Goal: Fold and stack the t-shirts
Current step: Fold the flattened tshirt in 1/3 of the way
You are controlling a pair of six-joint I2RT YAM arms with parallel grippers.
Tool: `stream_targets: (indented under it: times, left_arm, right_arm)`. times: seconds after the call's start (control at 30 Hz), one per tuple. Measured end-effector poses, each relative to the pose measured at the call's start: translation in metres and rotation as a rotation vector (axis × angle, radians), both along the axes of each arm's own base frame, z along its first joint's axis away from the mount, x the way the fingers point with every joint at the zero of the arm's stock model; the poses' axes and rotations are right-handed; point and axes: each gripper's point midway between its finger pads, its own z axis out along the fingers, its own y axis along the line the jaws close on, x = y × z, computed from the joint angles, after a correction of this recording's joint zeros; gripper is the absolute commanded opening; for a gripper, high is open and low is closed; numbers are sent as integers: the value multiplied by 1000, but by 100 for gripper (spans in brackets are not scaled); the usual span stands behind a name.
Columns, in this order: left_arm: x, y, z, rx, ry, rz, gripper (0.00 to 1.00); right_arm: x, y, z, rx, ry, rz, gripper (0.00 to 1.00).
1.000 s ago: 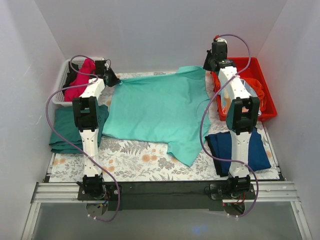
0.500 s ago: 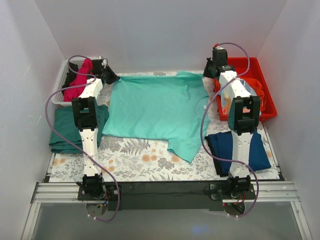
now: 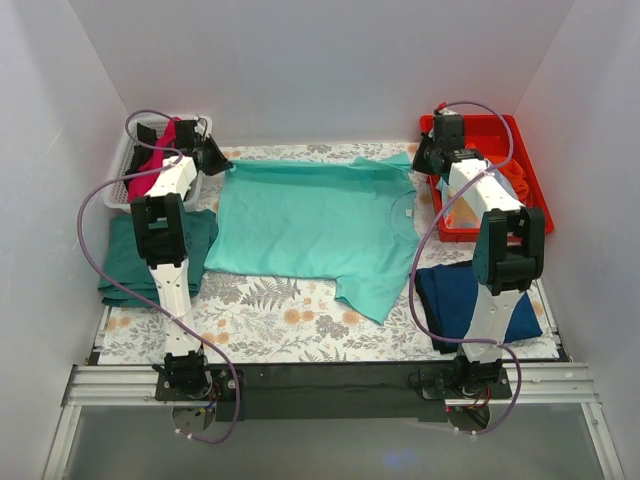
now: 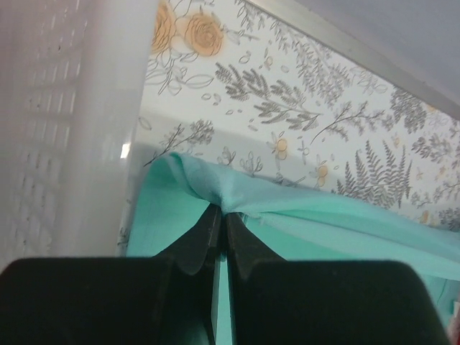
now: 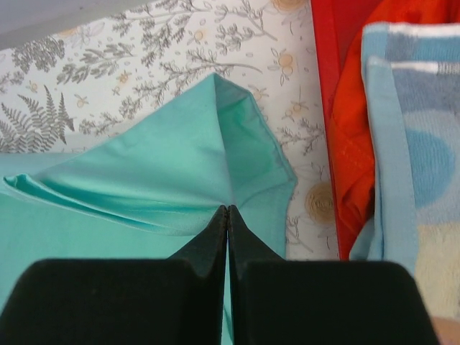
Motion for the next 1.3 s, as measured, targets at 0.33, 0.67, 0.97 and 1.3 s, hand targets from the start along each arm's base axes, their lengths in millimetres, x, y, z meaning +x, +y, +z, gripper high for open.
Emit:
stream_targets:
  times: [0.33, 0.67, 0.97, 1.3]
  left_arm:
    - [-38, 5, -25, 81, 126, -8, 0]
    - [-51, 8, -34, 116, 171, -4, 10]
    - [-69, -6, -30, 140, 178, -39, 75]
    - [-90, 4, -21, 158, 206, 54, 67]
  right_arm:
    - [-49, -1, -48, 8, 128, -11, 1]
    - [-84, 4, -91, 2, 240, -8, 1]
    - [-96, -6, -103, -32, 290, -47, 32]
    - [-98, -2, -71, -48, 234, -23, 34]
